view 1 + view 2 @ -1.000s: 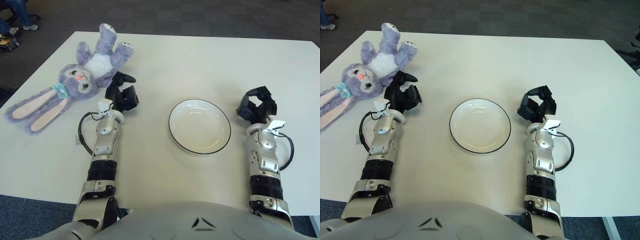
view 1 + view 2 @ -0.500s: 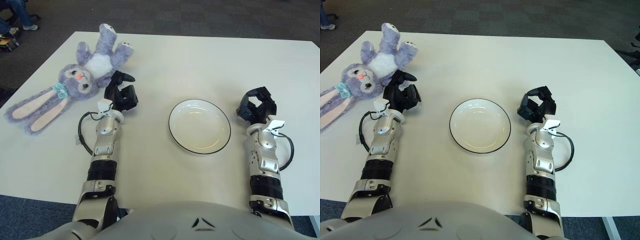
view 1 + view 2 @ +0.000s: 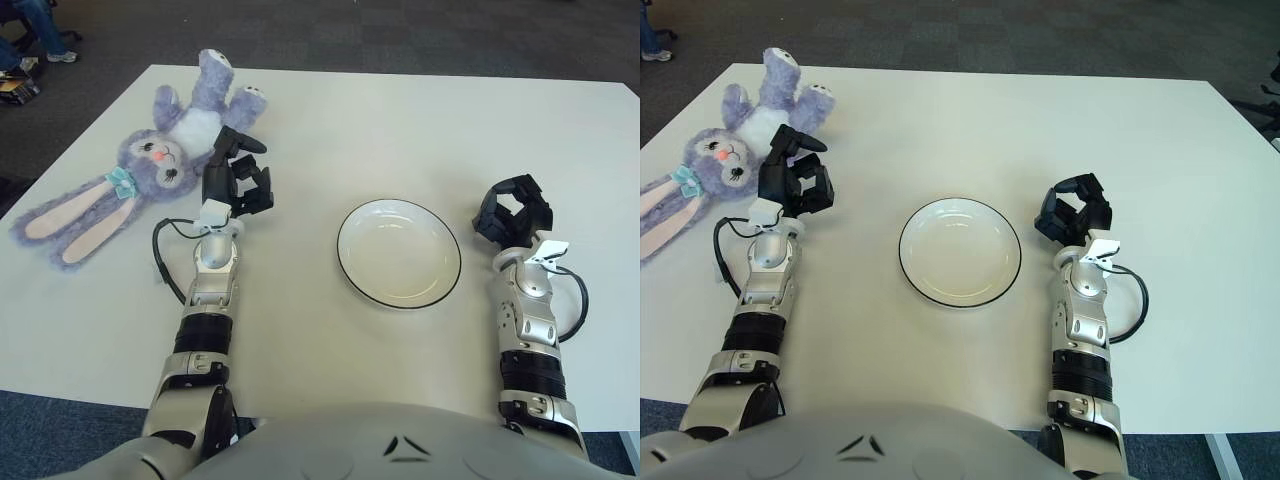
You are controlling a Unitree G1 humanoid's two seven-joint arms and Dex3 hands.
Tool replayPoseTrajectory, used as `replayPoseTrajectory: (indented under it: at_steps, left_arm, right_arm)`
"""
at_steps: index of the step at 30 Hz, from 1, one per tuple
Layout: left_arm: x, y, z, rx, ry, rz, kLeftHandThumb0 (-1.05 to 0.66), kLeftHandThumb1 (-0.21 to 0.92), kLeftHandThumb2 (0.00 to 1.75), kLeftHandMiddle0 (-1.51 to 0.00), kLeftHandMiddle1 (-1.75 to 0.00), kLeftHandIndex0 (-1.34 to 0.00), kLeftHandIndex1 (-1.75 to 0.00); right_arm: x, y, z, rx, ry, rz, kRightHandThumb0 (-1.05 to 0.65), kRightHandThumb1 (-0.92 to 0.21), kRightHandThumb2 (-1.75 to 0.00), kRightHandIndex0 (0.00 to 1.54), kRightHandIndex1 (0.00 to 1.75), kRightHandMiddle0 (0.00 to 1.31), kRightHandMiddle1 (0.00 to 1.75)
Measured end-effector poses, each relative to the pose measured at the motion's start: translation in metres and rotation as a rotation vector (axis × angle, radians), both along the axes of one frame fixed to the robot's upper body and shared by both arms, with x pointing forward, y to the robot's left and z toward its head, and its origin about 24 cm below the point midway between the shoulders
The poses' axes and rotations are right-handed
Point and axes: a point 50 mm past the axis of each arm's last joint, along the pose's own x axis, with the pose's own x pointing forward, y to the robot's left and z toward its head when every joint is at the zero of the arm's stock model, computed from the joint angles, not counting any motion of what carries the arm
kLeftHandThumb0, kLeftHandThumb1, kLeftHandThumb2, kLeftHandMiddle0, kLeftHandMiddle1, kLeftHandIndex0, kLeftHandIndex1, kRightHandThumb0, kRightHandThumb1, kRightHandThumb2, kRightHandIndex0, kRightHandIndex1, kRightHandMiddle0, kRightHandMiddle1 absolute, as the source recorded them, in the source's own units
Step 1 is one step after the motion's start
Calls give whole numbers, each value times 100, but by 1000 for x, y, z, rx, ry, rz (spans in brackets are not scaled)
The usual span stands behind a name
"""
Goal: Put the doll into the plate.
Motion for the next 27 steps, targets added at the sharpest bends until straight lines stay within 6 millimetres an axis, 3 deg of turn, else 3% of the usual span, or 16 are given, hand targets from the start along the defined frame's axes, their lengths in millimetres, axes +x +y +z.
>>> replayPoseTrajectory:
  at_steps: [13,14,16,18,20,23,27]
  left_arm:
    - [-27,18,11,283,-98,221,-36,90,54,-116,-175,-21,-174]
    - [-30,21,11,302,-93,232,-36,90,54,-110,-175,-21,-174]
    - [-34,29,11,339,-82,258,-54,89,54,-76,-175,-8,-143]
    - [-37,38,13,376,-67,288,-61,89,55,-39,-149,-4,-126]
    - [-38,45,15,422,-48,311,-68,89,54,-21,-126,-2,-106]
    - [-37,55,21,514,-14,350,-79,91,49,-6,-108,0,-82]
    - [-36,63,29,630,13,411,-87,92,46,-1,-88,0,-66]
  right_arm:
    - [2,0,0,0,3,1,-46,-40,-122,116,175,55,175]
    - [2,0,0,0,4,2,-46,-40,-122,116,175,55,175]
    - [2,-1,0,0,6,1,-46,-40,-122,116,175,55,175]
    - [2,-1,-1,1,13,0,-46,-40,-122,116,175,55,175]
    - [1,-1,-2,2,18,0,-46,-40,-122,116,175,55,175]
    - [2,-1,-1,0,19,1,-46,-40,-122,116,175,55,175]
    - [2,-2,-1,-3,20,2,-46,-40,-122,116,175,55,175]
